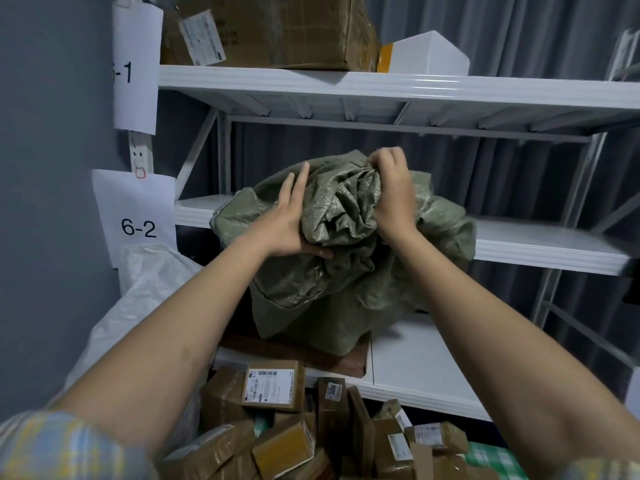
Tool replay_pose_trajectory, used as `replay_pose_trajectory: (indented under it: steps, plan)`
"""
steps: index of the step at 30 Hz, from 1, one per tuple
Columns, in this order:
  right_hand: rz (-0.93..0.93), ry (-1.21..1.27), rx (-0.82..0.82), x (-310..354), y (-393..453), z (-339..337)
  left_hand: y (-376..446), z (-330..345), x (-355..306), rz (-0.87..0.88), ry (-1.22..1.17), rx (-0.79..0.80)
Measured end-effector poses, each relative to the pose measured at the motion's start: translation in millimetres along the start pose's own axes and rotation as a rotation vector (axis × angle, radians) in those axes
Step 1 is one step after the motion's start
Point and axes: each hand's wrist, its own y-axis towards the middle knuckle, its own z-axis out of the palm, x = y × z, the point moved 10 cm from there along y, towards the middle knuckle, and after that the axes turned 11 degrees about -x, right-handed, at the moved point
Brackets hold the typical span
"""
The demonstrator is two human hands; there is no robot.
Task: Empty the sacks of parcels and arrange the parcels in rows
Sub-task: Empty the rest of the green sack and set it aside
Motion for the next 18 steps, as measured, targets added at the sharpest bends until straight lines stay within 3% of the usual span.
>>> replay_pose_trajectory:
  steps: [3, 8, 10, 14, 16, 18]
  plan:
    - [0.270, 0.250, 0.037, 5, -1, 14, -2, 5, 1, 0.016, -0.072, -0.087]
    - [1.199, 0.997, 0.084, -7, -36, 59, 2, -6, 4, 0.020, -0.195, -0.312]
    - [1.356, 1.222, 0.095, 3, -42, 68, 9, -12, 17, -0.022, -0.163, -0.387]
    - [1.346, 1.312, 0.191, 14, -38, 77, 9, -25, 29, -0.149, -0.294, -0.500]
    - [1.123, 1.169, 0.210, 6, -23, 71, 3, -31, 25, -0.174, -0.395, -0.551]
    - [0.728, 0.870, 0.237, 7, -2, 47, -2, -34, 25, -0.210, -0.454, -0.603]
